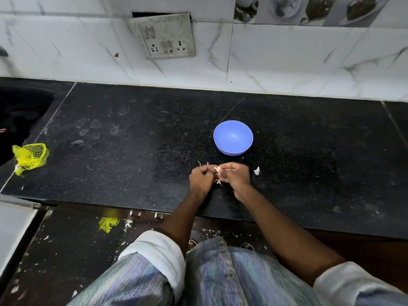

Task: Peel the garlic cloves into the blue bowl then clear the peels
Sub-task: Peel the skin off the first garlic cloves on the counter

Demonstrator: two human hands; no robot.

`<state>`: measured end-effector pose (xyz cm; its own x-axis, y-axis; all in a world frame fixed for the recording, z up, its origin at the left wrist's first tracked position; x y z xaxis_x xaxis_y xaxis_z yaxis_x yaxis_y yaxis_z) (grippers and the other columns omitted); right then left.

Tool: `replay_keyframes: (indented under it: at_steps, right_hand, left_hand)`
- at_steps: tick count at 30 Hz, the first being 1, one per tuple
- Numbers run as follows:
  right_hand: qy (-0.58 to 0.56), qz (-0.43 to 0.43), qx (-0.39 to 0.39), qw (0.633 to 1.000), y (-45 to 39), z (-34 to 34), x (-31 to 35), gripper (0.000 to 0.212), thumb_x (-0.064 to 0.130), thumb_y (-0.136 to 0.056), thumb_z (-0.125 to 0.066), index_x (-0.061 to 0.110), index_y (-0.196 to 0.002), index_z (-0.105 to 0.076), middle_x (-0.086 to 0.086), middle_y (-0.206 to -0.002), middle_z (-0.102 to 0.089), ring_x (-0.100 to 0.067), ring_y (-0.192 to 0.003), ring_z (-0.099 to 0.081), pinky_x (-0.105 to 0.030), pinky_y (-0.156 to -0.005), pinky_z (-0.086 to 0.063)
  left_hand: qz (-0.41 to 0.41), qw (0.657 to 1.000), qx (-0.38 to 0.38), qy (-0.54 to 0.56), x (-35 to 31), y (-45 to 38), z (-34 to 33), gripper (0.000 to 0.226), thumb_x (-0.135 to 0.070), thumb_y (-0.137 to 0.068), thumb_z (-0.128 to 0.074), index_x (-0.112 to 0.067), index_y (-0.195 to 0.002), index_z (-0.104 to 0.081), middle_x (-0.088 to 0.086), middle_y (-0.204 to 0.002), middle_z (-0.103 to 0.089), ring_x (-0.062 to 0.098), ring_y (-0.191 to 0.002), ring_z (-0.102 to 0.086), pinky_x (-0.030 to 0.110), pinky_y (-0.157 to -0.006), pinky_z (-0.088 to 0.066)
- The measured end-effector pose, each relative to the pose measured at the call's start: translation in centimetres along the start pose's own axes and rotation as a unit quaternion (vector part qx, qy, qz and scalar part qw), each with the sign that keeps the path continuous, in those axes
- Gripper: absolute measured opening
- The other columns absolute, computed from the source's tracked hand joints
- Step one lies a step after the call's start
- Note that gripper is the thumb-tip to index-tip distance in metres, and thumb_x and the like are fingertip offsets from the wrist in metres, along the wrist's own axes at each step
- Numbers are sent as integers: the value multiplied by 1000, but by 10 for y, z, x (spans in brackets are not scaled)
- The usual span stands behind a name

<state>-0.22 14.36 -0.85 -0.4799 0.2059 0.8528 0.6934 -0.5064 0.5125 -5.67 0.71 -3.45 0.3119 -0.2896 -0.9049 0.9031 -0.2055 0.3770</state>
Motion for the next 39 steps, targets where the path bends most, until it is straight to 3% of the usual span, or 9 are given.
replay_keyframes:
  at_steps: [3,7,13,17,19,25,29,34,39]
  right_hand:
    - [11,-6,-6,1000,2,1,1,13,-9,-84,-73,0,-93,-73,-17,-82,-76,-19,-64,-74,-29,-63,-63]
    - [24,-11,-6,1000,2,0,-1,16,-11,-80,-74,1,-90,-74,-16,-79,-77,-20,-64,-74,-32,-67,-65]
    - [3,-19,1,1000,1,-4,-3,17,-12,-79,-74,2,-89,-76,-16,-84,-77,-24,-70,-75,-32,-70,-64]
    - [-4,-34,-5,999,1,-7,-6,25,-15,-73,-73,4,-88,-77,-15,-82,-78,-32,-81,-78,-40,-79,-65]
    - [-13,-35,-4,999,0,-8,-8,27,-15,-73,-72,4,-91,-78,-14,-82,-78,-31,-83,-78,-40,-80,-65]
    - [-47,-37,-9,998,0,-9,-11,23,-14,-79,-71,2,-95,-76,-17,-89,-78,-31,-87,-78,-39,-83,-64]
    - [-47,-33,-7,998,-1,-8,-12,17,-12,-89,-61,-5,-97,-75,-19,-88,-78,-27,-82,-79,-32,-81,-64]
    - [-74,-41,-9,996,1,-5,-8,20,-14,-92,-57,-8,-104,-72,-23,-96,-75,-26,-84,-76,-21,-69,-62]
    - [-81,-36,14,996,3,-4,-6,23,-14,-94,-58,-5,-113,-67,-23,-100,-74,-27,-93,-76,-23,-74,-62]
  left_hand:
    - [-7,1000,-8,1,-1,0,0,8,-19,-92,-76,-17,-92,-84,1,-82,-80,21,-79,-78,41,-83,-65]
    - [-1,999,-45,-27,3,-2,4,6,-19,-90,-82,-14,-89,-85,1,-77,-79,9,-64,-68,31,-75,-62]
    - [28,998,-52,-20,8,-3,2,8,-13,-88,-77,-16,-86,-84,-1,-77,-79,18,-76,-76,36,-80,-65]
    - [20,997,-72,-18,4,3,4,11,-11,-93,-73,-12,-93,-84,3,-80,-79,17,-73,-73,26,-69,-60]
    - [17,997,-74,-18,4,4,5,13,-10,-95,-71,-12,-96,-84,2,-82,-80,18,-77,-75,26,-71,-61]
    - [55,997,-15,56,12,1,-2,30,-3,-101,-52,-13,-96,-80,12,-87,-80,31,-85,-77,46,-86,-65]
    - [62,993,-12,97,6,3,1,34,3,-104,-44,-6,-101,-77,20,-93,-78,25,-80,-72,31,-78,-64]
    - [19,999,-47,6,7,-3,14,33,4,-94,-59,-21,-92,-81,4,-84,-80,22,-80,-77,39,-85,-65]
    - [-48,990,-62,-116,-5,2,24,31,2,-88,-67,-24,-94,-83,-11,-79,-78,5,-78,-74,26,-82,-61]
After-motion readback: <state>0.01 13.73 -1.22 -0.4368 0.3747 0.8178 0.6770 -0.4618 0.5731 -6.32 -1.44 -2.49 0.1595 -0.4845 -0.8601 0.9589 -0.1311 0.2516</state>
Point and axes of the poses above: each hand's wrist, its own y-axis away from the middle knuckle, its own z-axis out of the back of the hand, x = y × z, the point moved 5 cm from there along -y, towards the middle knuckle
